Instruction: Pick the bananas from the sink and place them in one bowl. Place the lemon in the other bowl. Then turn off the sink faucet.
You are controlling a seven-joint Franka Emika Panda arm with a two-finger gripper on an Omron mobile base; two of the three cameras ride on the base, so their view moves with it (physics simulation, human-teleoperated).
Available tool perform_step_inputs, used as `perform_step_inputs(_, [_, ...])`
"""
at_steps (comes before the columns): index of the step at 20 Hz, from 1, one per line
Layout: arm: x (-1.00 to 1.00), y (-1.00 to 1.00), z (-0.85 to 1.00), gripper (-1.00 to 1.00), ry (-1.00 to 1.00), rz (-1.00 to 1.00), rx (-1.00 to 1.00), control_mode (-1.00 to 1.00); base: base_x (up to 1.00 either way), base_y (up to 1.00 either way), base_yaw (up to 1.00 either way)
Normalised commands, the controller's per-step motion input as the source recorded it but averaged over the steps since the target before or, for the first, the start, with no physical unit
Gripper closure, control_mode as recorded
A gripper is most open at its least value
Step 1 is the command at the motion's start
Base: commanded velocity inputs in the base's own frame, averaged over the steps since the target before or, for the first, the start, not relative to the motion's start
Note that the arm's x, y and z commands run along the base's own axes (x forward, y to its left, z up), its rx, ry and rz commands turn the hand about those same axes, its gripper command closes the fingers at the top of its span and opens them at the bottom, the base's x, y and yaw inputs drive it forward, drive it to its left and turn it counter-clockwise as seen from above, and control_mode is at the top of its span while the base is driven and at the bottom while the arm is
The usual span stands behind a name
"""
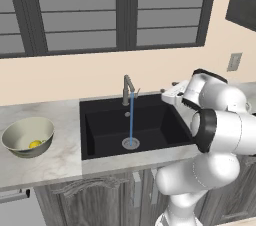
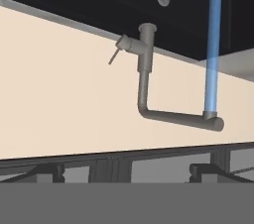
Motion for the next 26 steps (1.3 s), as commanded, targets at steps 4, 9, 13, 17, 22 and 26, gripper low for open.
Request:
perform_step_inputs(4, [0.24,0.0,-0.11,-1.0,0.0,0.0,0.0,-1.0,0.0,0.0,0.0])
perform_step_inputs(9, [0.21,0.0,-0.07,-1.0,0.0,0.0,0.0,-1.0,0.0,0.0,0.0])
perform_step_inputs(13, [0.18,0.0,-0.07,-1.0,0.0,0.0,0.0,-1.0,0.0,0.0,0.0])
perform_step_inputs(17, [0.2,0.0,-0.07,-1.0,0.0,0.0,0.0,-1.0,0.0,0.0,0.0])
perform_step_inputs(22, [0.22,0.0,-0.09,-1.0,0.0,0.0,0.0,-1.0,0.0,0.0,0.0])
perform_step_inputs(26, [0.23,0.01,-0.12,-1.0,0.0,0.0,0.0,-1.0,0.0,0.0,0.0])
